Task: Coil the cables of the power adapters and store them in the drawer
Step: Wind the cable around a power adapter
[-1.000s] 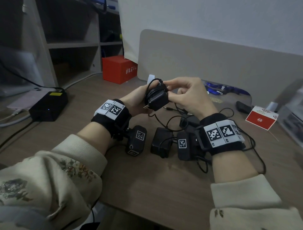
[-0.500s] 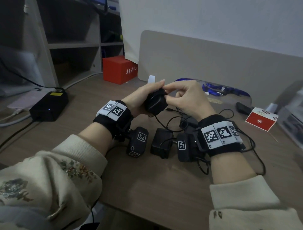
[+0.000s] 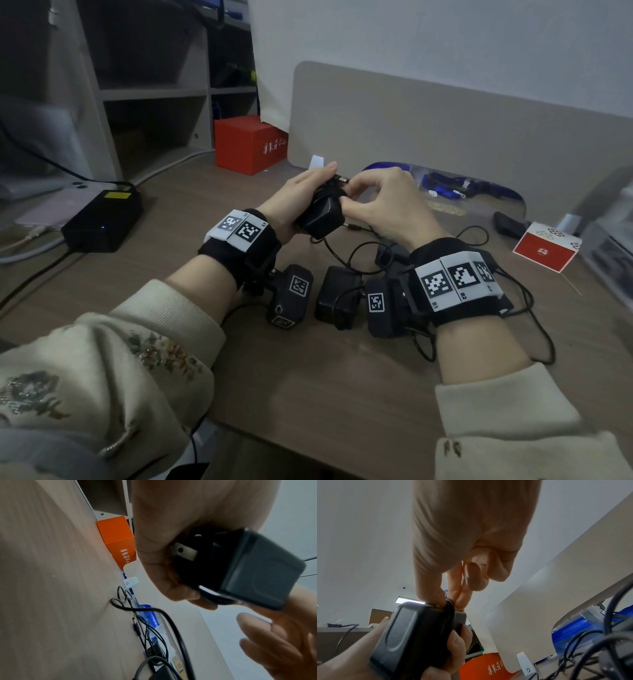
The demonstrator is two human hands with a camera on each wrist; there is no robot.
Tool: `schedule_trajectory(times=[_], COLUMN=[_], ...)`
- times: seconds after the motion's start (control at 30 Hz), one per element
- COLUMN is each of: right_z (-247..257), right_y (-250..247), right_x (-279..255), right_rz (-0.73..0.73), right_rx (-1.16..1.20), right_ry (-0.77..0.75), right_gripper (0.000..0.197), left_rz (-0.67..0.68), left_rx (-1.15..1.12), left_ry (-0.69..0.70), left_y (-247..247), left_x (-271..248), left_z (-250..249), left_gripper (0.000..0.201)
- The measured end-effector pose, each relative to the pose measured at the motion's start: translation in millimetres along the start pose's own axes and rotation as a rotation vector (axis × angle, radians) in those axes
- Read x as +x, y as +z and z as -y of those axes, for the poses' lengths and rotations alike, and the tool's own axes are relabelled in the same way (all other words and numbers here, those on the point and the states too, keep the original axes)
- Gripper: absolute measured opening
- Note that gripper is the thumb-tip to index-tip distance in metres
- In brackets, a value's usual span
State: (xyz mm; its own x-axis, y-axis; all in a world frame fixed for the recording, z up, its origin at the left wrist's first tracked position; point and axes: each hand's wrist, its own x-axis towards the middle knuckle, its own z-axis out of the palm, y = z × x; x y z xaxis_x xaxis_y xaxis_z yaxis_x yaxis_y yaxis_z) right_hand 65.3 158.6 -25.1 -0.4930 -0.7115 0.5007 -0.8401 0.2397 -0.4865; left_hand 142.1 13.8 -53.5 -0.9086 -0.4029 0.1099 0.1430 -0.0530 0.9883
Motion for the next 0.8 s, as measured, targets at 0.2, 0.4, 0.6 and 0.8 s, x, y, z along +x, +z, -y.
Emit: schedule_trajectory(times=[0.2,0.4,0.6,0.8], right_z=[5.3,2.8,4.2,2.0], right_y=[2.1,3.7,3.3,4.6], right_x=[-2.0,-3.8,-6.4,-7.0], right_rz=[0.07,0.121,0.154,0.217], right_rx=[0.092,0.214,0.317,0.267], right_ry=[0.072,0.115,0.15,0.187], right_gripper=[0.008,0.013,0.006,0.012], left_rz=[0.011,0.039,0.048,-0.016], left_rx=[-0.04,-0.036,0.001,0.052], left_ry=[0.01,-0.021,-0.094,-0.099], left_y=[4.0,8.9,7.2,7.6], left_x=[2.0,-3.9,-6.1,-2.9], left_z=[1.9,-2.1,-3.4,-1.3], left_gripper=[0.028,0.028,0.028,0.024])
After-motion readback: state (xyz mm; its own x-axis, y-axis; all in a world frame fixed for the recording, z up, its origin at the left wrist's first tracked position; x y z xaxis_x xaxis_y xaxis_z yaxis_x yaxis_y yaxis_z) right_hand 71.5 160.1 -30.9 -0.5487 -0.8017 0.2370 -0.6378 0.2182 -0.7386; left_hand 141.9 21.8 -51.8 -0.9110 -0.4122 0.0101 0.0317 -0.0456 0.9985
